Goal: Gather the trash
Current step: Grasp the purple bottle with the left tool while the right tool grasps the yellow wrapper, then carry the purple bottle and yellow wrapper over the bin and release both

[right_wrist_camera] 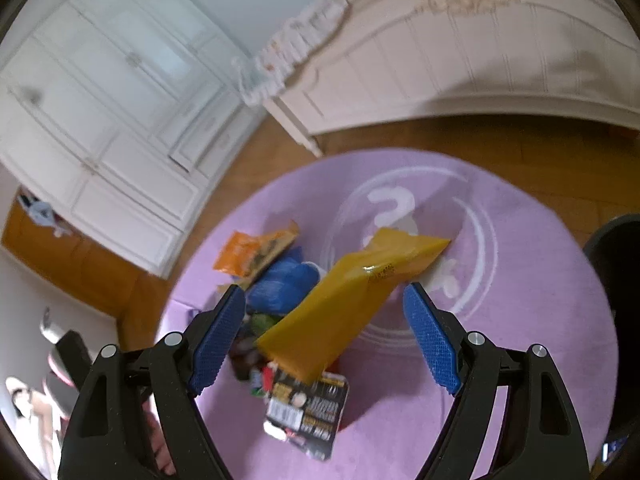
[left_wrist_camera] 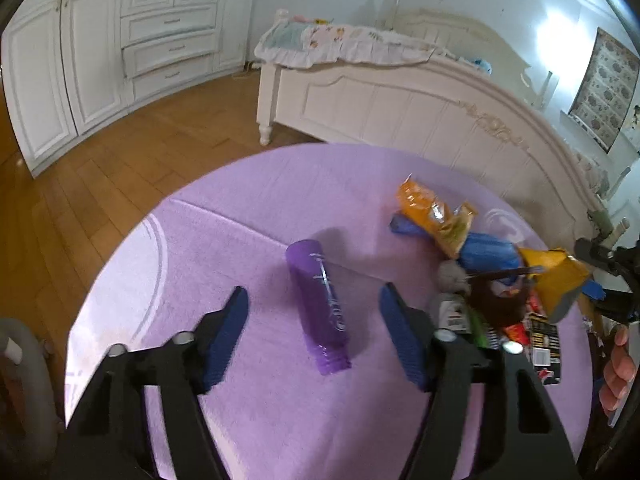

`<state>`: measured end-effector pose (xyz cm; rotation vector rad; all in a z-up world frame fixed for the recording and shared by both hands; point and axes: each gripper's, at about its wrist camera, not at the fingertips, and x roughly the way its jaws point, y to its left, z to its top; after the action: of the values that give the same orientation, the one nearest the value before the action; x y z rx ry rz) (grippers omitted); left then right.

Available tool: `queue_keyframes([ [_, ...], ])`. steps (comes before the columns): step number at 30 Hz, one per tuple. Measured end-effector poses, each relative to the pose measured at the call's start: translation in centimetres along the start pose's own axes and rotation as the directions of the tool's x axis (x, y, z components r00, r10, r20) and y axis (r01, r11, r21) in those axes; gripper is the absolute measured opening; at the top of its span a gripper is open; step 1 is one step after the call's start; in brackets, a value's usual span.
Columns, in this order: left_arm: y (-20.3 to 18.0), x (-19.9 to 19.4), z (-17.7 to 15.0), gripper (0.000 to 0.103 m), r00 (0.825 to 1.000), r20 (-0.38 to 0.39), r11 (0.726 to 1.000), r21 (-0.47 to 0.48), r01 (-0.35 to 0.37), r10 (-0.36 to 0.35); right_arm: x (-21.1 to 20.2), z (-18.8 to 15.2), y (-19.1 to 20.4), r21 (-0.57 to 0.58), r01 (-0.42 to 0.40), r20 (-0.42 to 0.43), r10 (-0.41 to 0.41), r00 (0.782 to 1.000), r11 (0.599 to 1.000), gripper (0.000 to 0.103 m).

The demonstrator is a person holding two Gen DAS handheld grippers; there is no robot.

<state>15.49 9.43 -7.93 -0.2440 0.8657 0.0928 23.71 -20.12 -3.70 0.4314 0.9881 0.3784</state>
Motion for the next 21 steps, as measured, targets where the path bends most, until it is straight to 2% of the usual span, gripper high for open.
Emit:
queue_keyframes([
  [1,0.2,0.5,0.0,0.056,1.0,-0.015,1.0,-0.004,0.005,-0.005,0.5,0.0,-0.2,0.004,0.015,-0.018,-0.015,1.0,1.0,0.081],
  [3,0.7,1.0,-0.4,0.047,0.999,-0.035,1.0,-0.005,0.002,-0.003,0.8,-0.1,-0.9,0.008,0.027,-0.02,-0.026,0.999,1.0,0.07],
  [5,1.4,1.3,-0.7,0.038,0.999,-0.045,1.0,-0.015,0.011,-0.011,0.7,-0.4,-1.2,-0.007,0.051,-0.023,-0.051,0.998,0.999,0.05],
  [6,1.6,1.3,-0.9,0.035,0.999,-0.041,1.0,-0.018,0.009,-0.009,0.6,-0.6,-1.6,-0.01,0.06,-0.018,-0.061,0.998,0.998,0.048],
  [8,1.8,1.2,-0.9,0.026,1.0,-0.03,1.0,-0.012,0.002,-0.002,0.4,-1.0,-2.2,-0.01,0.059,-0.011,-0.059,0.998,0.998,0.036],
  [12,1.9,1.0,-1.1,0.025,1.0,-0.015,1.0,-0.002,0.017,-0.018,-0.3,-2.0,-3.0,-0.016,0.048,0.028,-0.048,0.998,0.999,0.024],
  [14,2.2,0.8,-1.3,0.025,1.0,-0.005,1.0,-0.006,0.03,-0.03,-0.7,-2.4,-3.0,-0.025,0.045,0.055,-0.044,0.998,0.999,0.014],
  [21,1.9,-1.6,-1.8,0.025,0.993,0.056,0.995,-0.011,0.1,-0.099,-3.5,-3.6,-2.7,-0.061,0.028,0.159,-0.018,0.987,0.998,0.012],
])
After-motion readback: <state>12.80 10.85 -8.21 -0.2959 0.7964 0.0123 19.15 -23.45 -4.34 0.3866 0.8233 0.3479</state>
